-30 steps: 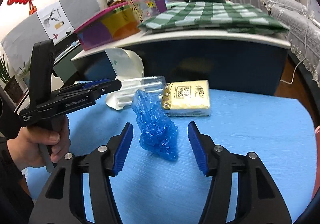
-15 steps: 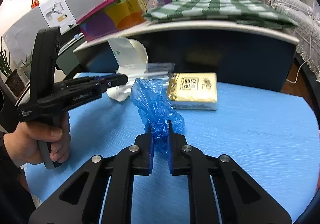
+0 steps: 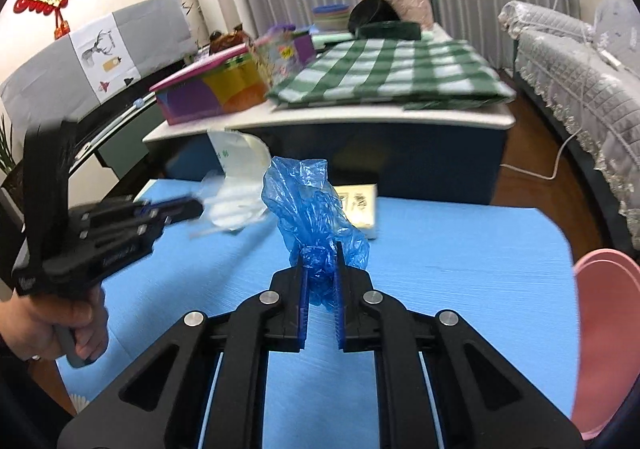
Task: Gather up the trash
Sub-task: 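Carry the blue bag and clear packet in both tools over the pink bin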
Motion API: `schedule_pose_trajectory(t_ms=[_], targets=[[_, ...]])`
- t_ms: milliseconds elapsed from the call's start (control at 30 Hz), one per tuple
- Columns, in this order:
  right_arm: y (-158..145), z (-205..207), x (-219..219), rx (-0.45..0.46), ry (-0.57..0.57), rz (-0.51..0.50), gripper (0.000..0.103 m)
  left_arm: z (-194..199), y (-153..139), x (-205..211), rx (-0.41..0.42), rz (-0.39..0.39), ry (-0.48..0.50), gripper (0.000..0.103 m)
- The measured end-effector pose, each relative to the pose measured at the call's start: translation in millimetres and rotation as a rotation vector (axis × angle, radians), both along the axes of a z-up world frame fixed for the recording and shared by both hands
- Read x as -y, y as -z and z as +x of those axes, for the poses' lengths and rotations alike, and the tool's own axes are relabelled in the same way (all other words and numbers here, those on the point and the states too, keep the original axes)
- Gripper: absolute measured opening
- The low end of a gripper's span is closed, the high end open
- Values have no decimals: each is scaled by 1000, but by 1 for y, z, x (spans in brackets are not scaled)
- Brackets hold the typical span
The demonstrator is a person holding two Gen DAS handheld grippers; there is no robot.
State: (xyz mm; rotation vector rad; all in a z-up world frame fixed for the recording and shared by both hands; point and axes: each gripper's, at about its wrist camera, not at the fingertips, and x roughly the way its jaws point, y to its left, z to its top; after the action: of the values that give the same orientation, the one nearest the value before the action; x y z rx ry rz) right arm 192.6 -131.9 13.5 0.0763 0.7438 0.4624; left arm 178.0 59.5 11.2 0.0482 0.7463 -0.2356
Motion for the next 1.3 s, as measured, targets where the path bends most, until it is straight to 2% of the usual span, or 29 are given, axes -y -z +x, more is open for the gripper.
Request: schedule_pose_trajectory(t_ms=[333, 667, 900, 967, 1300], targets=[[-30, -20, 54, 49, 69, 11, 10, -42, -21, 36, 24, -37, -1, 5], [-59, -34, 110, 82, 154, 66, 10, -59, -29, 82, 36, -91, -20, 5], [-73, -46, 144, 82, 199, 98, 10, -78, -43, 113, 67, -68, -21, 5], [-78, -48, 154, 70, 212, 115, 10, -84, -46, 122, 89, -36, -19, 5], [-118, -62, 210, 108, 258, 65, 10, -102, -61, 157, 143, -39, -4, 5]])
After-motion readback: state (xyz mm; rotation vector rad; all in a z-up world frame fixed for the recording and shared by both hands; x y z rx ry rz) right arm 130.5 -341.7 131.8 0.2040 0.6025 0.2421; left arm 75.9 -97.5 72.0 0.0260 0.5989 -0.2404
